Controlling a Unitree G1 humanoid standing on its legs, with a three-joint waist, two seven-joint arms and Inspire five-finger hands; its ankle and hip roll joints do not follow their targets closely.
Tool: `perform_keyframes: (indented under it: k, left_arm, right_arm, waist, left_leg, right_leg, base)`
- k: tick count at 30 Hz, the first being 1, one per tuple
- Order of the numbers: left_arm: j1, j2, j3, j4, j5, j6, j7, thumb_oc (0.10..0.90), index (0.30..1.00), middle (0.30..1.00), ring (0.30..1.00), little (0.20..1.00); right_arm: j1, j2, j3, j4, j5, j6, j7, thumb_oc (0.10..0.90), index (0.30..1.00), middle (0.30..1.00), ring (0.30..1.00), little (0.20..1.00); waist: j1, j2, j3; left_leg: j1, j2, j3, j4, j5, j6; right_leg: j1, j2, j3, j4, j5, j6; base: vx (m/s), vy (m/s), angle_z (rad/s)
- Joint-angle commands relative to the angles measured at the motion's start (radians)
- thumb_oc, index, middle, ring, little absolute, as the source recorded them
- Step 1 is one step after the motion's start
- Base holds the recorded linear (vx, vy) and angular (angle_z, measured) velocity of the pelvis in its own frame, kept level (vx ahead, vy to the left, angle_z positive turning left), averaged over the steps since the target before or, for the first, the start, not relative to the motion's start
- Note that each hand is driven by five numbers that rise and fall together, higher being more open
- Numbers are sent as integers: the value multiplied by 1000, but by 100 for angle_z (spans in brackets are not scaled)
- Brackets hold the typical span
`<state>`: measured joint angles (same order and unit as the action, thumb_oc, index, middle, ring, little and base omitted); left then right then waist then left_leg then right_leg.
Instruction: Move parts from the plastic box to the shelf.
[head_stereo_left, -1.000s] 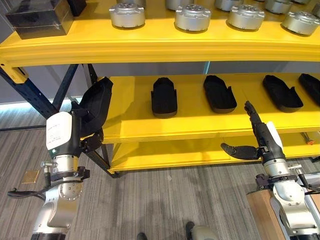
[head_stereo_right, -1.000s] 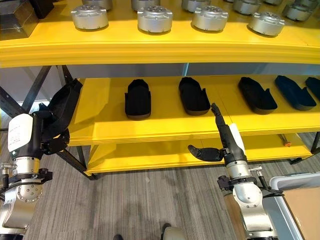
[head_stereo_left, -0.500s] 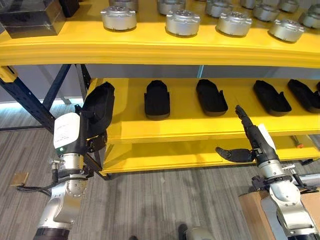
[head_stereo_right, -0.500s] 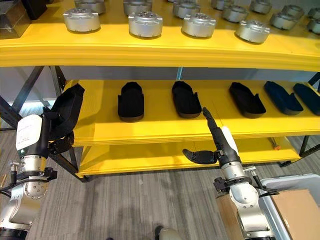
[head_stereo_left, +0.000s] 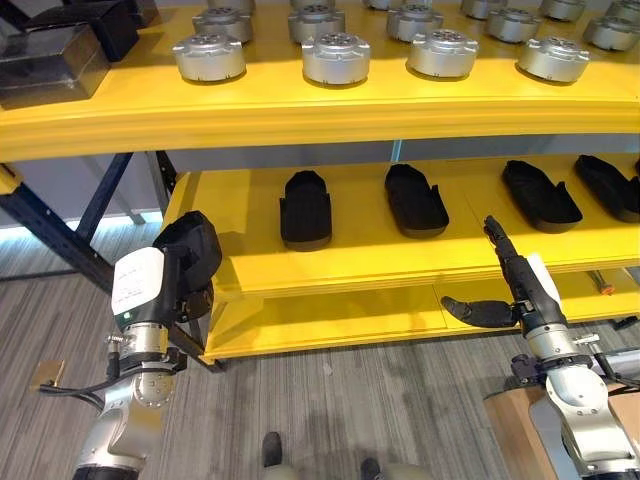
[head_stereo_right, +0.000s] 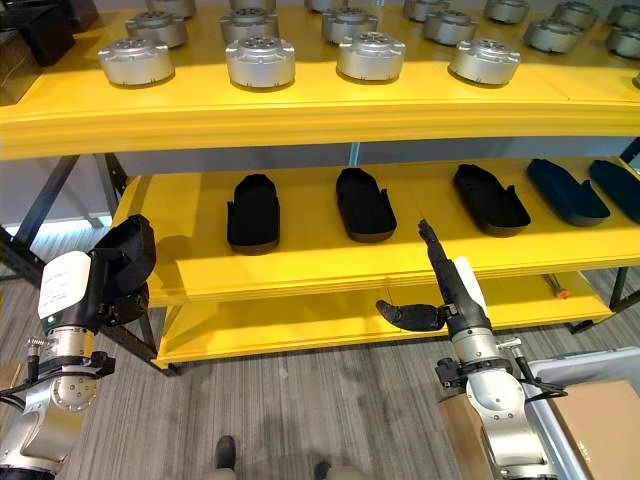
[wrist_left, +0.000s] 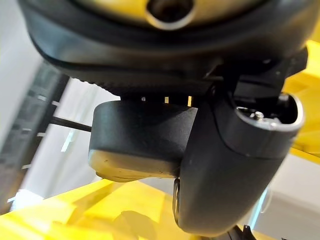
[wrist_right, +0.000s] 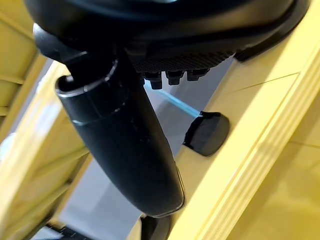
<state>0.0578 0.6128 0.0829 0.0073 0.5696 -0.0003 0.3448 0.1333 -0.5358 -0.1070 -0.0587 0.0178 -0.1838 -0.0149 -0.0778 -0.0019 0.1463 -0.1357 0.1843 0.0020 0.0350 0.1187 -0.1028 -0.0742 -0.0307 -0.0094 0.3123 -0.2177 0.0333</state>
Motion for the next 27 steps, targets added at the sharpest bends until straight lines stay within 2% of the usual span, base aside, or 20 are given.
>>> perform_keyframes:
  k: [1, 2, 4, 11, 17, 27]
  left_arm:
    - [-88, 100, 114, -102, 49, -39, 94, 400, 300, 300, 300, 300]
    - [-82, 100, 123, -98, 45, -35, 100, 400, 300, 300, 300, 300]
    - [-82, 105, 134, -94, 48, -29, 106, 400, 300, 300, 300, 300]
    - [-122, 140, 147, -95, 58, -12, 114, 400, 300, 300, 300, 300]
    - [-168, 146, 128, -99, 57, 2, 118, 400, 300, 300, 300, 300]
    - [-283, 172, 27, -32, 90, 28, 111, 400, 300, 300, 300, 300]
  right_arm:
    - [-80, -12, -54, -64, -2, -77, -28, 900, 1000, 1000, 1000, 1000]
    - [-84, 2, -53, -63, -7, -74, -29, 900, 1000, 1000, 1000, 1000]
    - [-87, 13, -49, -64, -13, -68, -24, 900, 1000, 1000, 1000, 1000]
    - [-109, 26, -41, -70, -18, -60, -20, 900, 1000, 1000, 1000, 1000]
    - [-129, 32, -37, -83, 0, -63, -21, 900, 1000, 1000, 1000, 1000]
    - [-174, 25, 3, -88, 25, -68, -23, 900, 1000, 1000, 1000, 1000]
  waist:
    - [8, -52, -70]
    - [8, -55, -73]
    - [13, -62, -75]
    - [6, -74, -83]
    - [-3, -87, -74]
    - [-17, -91, -29]
  left_leg:
    - [-66, 6, 29, 111, -47, -18]
    - [-69, -10, 47, 156, -88, 0]
    - [-76, -16, 72, 200, -122, 11]
    - [-93, -31, 112, 278, -195, 43]
    - [-120, -36, 121, 338, -226, 48]
    - [-174, -27, 101, 382, -229, 35]
  right_leg:
    - [209, -115, -33, -209, 49, 69]
    - [211, -147, -16, -215, 58, 86]
    - [203, -166, 2, -217, 65, 95]
    - [171, -201, 39, -219, 84, 117]
    - [156, -202, 38, -205, 73, 118]
    - [111, -185, 25, -157, 47, 111]
  base:
    - [207, 308, -21]
    - [125, 220, -29]
    - [108, 217, -49]
    - [49, 126, -21]
    - [16, 42, -12]
    - [-20, 0, 1]
